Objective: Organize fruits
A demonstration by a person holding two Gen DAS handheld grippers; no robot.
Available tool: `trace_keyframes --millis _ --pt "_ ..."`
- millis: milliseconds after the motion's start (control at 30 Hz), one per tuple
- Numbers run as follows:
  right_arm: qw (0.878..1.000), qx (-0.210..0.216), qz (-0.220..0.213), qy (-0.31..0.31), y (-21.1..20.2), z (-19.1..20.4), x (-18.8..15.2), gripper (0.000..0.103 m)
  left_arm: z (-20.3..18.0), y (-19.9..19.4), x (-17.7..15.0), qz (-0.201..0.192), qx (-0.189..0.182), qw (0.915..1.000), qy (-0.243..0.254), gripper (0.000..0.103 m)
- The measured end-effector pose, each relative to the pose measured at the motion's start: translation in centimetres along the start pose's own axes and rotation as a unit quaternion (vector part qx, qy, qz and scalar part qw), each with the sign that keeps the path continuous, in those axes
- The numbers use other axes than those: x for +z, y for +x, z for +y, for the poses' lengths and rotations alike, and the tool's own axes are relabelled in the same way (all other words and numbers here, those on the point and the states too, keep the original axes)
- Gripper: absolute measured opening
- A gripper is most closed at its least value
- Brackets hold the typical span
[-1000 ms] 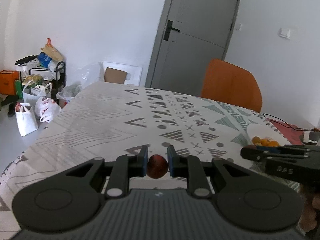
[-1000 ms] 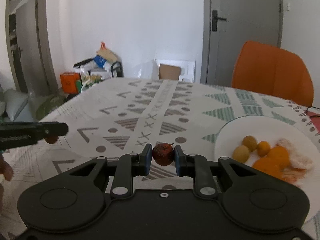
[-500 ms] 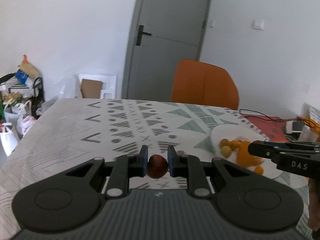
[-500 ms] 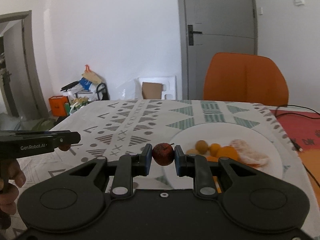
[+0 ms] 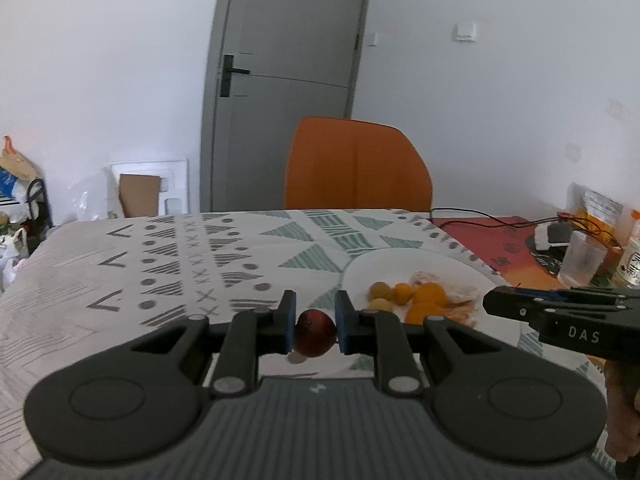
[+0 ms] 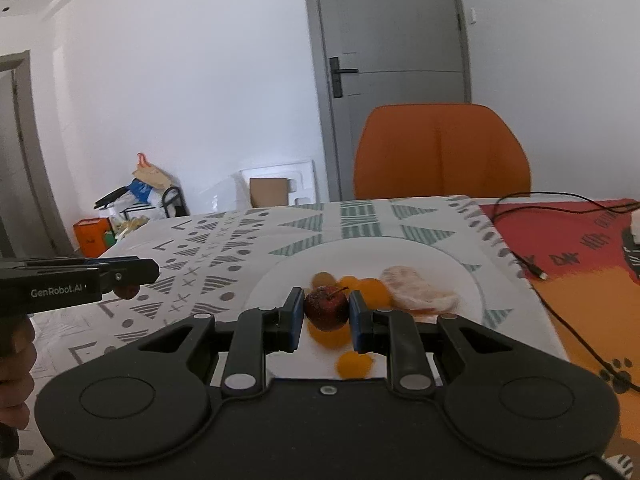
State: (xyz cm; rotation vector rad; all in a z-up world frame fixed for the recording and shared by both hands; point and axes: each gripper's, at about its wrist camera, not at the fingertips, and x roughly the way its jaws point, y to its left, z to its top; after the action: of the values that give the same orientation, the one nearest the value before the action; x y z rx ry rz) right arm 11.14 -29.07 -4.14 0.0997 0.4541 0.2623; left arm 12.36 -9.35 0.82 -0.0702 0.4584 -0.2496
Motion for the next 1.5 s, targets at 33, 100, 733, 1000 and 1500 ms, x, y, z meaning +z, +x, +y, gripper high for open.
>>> trace_keyframes --millis 33,100,733,1000,1500 --pt "1.000 -0.002 0.000 0.002 -0.1 -0.2 -0.2 0.022 -0.4 0.2 0.1 0.000 -0.003 1.0000 0.003 0.019" --pt "1.000 -0.006 0.000 0.008 -0.1 -0.9 -0.3 0.022 -1.1 0.7 0.3 0.000 -0.008 0.9999 0.010 0.019" --pt "0.999 -0.023 0.003 0.039 -0.2 -4.6 -1.6 0.022 -5.9 4.9 0.6 0.020 -0.053 0.9976 0.038 0.019" --pt "0.999 -0.019 0.008 0.048 0.3 -5.2 -2.0 0.022 -6.7 5.7 0.4 0.035 -0.043 0.9976 0.043 0.023" --pt "0.999 -0.023 0.005 0.047 1.3 -3.2 -1.7 0.039 -3.3 3.4 0.5 0.030 0.027 0.9988 0.029 0.048"
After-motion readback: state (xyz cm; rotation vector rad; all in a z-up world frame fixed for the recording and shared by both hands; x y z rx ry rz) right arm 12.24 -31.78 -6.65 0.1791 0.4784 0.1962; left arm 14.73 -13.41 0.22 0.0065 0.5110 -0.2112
